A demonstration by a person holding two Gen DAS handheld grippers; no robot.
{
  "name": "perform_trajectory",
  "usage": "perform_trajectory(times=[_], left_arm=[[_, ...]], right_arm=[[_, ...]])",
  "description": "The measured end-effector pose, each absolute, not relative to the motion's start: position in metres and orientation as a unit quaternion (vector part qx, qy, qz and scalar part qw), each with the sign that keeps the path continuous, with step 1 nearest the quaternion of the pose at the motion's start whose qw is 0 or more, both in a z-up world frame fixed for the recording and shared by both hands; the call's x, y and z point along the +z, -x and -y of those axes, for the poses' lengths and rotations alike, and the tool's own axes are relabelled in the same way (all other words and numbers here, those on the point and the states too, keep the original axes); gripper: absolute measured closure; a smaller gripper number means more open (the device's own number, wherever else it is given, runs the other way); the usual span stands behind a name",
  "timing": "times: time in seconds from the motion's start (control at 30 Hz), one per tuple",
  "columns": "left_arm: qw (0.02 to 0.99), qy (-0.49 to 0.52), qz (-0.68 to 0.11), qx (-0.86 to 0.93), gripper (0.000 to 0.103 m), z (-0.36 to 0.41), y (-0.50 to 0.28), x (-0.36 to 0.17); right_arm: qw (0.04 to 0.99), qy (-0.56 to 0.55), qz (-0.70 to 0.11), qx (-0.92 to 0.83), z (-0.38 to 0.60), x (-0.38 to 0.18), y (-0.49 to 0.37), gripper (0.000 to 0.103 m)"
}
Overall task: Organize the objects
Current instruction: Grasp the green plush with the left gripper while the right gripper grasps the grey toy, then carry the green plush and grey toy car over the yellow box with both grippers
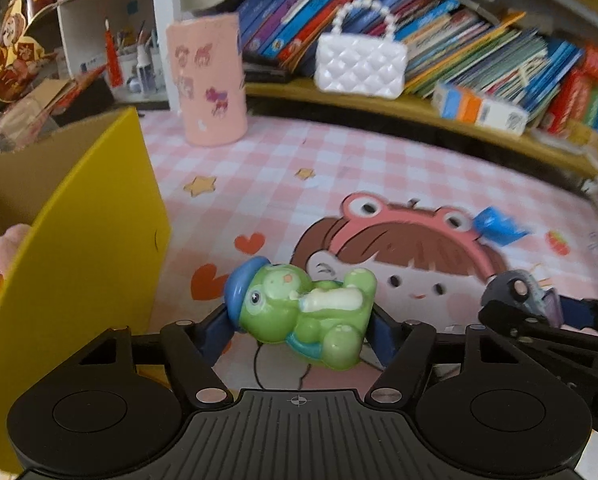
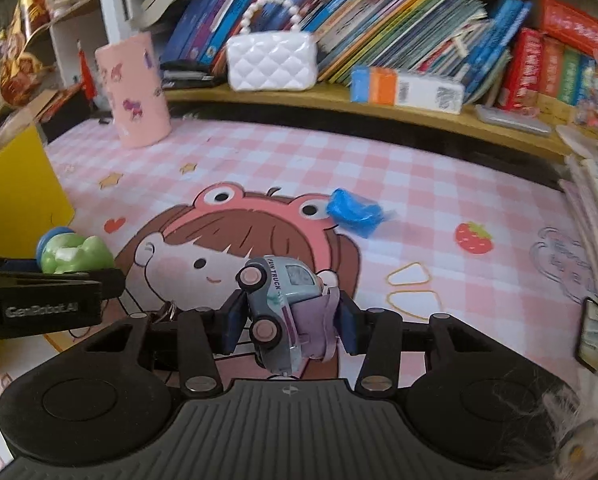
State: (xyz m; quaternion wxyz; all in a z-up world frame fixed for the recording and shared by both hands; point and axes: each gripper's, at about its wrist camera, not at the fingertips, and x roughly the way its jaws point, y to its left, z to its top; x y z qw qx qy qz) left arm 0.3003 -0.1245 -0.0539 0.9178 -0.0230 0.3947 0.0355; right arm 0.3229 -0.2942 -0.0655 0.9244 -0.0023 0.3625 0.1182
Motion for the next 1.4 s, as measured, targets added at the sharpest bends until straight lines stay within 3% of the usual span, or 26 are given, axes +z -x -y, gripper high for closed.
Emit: perform_trajectory(times=[0.57,1.4], left_arm=[[0.934,0.040,-0.353,-0.037,0.033,0.107,-0.203,-0.005],[0.933,0.028,-0.357,-0.039,0.033,-0.033,-0.063,0.001]], right_arm=[[0.923,-0.040,-0.373,0.085,0.282,-0.023,-0.220,0.059],[0.909,-0.029,-0.404,0.100,0.145,-0.019,-0.077,0.059]])
